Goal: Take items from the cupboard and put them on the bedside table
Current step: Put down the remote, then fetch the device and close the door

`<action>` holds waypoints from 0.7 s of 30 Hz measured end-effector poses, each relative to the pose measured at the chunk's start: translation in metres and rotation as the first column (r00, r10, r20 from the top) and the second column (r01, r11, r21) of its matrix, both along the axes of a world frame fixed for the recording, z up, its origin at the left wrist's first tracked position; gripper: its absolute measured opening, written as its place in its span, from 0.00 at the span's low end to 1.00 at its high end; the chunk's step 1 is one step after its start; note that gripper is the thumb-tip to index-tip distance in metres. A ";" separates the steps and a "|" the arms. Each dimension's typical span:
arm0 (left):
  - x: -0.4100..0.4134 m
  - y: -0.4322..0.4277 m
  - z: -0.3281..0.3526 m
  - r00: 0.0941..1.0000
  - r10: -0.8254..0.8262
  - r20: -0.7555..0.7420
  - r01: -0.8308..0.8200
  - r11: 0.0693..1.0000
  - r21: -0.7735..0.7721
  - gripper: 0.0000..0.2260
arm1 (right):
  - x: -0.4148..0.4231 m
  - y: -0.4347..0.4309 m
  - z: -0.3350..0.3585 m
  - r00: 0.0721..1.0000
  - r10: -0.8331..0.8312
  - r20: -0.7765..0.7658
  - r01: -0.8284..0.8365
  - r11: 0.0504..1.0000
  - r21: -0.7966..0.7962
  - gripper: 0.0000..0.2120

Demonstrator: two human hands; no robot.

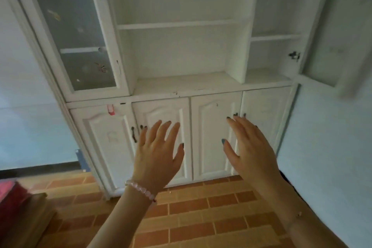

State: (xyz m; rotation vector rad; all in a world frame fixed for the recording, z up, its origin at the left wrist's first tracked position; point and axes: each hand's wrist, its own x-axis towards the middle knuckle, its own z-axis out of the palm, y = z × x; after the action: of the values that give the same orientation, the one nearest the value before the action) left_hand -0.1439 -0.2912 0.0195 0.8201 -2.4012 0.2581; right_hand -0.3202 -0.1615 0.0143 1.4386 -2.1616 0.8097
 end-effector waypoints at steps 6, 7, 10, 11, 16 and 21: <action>-0.114 -0.044 0.015 0.979 -0.193 -0.064 0.192 0.981 -0.011 0.24 | -0.081 -0.020 0.018 0.978 -0.199 -0.065 0.201 0.980 0.014 0.27; -0.133 -0.050 0.017 0.971 -0.230 -0.069 0.229 0.973 -0.023 0.23 | -0.094 -0.023 0.021 0.970 -0.232 -0.076 0.233 0.973 0.007 0.27; -0.189 -0.064 0.021 0.940 -0.331 -0.078 0.329 0.943 -0.043 0.22 | -0.131 -0.025 0.023 0.946 -0.316 -0.076 0.317 0.948 -0.006 0.27; -0.206 -0.067 0.022 0.929 -0.362 -0.078 0.359 0.932 -0.045 0.22 | -0.143 -0.023 0.023 0.936 -0.344 -0.074 0.344 0.939 -0.014 0.27; -0.286 -0.065 0.030 0.859 -0.509 -0.061 0.504 0.860 -0.072 0.23 | -0.202 -0.005 0.031 0.865 -0.492 -0.097 0.489 0.871 -0.056 0.27; -0.368 -0.058 0.040 0.797 -0.602 -0.055 0.595 0.797 -0.098 0.23 | -0.270 0.011 0.044 0.812 -0.574 -0.104 0.563 0.818 -0.115 0.26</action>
State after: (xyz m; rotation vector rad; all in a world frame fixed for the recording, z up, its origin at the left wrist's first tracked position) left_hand -0.5121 -0.3493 0.0593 -0.0009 -2.4136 0.0542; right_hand -0.5900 -0.1508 0.0578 0.6987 -2.2394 0.5419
